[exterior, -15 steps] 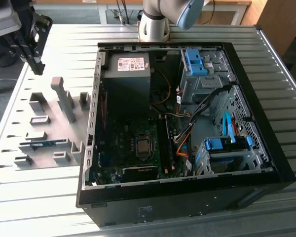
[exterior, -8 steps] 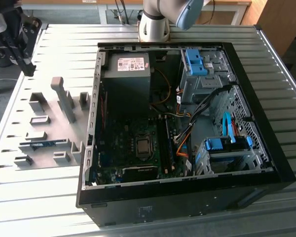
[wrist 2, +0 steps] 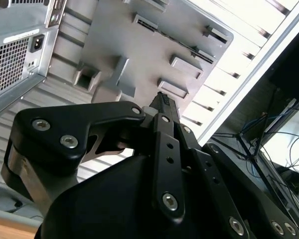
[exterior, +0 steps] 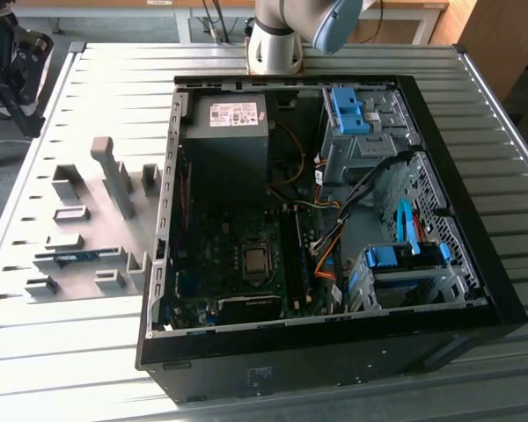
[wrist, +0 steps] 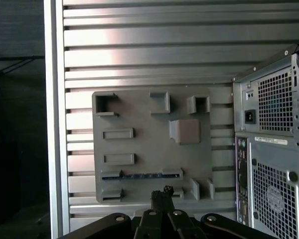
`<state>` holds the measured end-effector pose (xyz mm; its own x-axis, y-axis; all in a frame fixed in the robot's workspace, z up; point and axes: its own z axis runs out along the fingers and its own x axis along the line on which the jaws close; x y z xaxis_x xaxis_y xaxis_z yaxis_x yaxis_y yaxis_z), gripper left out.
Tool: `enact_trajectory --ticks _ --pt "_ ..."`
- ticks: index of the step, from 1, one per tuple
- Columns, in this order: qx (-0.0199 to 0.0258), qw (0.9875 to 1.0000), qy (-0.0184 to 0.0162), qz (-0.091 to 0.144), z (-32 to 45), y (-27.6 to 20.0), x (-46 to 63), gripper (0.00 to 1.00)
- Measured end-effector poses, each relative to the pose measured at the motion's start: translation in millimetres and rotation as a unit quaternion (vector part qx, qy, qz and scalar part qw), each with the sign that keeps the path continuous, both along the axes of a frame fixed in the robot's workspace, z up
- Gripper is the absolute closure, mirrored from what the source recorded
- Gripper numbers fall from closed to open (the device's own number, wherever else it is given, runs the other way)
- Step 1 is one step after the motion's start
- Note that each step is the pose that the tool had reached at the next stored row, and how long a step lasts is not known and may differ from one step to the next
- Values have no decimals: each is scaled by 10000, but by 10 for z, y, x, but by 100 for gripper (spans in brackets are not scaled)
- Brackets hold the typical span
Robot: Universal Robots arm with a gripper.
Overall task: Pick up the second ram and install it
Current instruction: 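Reach for the second ram, then pick up the second ram and move it above second insertion slot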
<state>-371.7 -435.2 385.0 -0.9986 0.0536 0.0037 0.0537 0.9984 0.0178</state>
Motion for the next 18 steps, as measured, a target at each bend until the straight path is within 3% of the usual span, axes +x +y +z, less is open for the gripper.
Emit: enact_trajectory --ticks 4,9,18 --pt "-7 10000 33 51 -13 -3 -33 89" --pt "-13 10000 32 61 -26 -3 -152 89" --pt "-14 10000 33 62 -26 -3 -163 89"
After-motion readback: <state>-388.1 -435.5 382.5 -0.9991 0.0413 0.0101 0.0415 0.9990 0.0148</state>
